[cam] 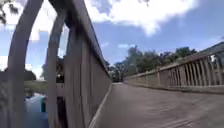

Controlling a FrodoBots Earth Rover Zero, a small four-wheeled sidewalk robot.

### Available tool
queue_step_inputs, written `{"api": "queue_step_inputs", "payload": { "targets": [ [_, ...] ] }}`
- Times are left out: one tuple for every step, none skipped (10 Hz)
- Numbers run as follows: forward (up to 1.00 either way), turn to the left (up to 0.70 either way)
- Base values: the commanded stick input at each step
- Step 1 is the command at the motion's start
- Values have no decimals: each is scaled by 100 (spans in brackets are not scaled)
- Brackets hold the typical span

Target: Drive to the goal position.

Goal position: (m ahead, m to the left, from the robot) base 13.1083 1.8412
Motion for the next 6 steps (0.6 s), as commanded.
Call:
{"api": "queue_step_inputs", "payload": {
  "targets": [
    [100, -19],
    [100, 0],
    [100, 0],
    [100, 0],
    [100, 0],
    [100, 0]
  ]
}}
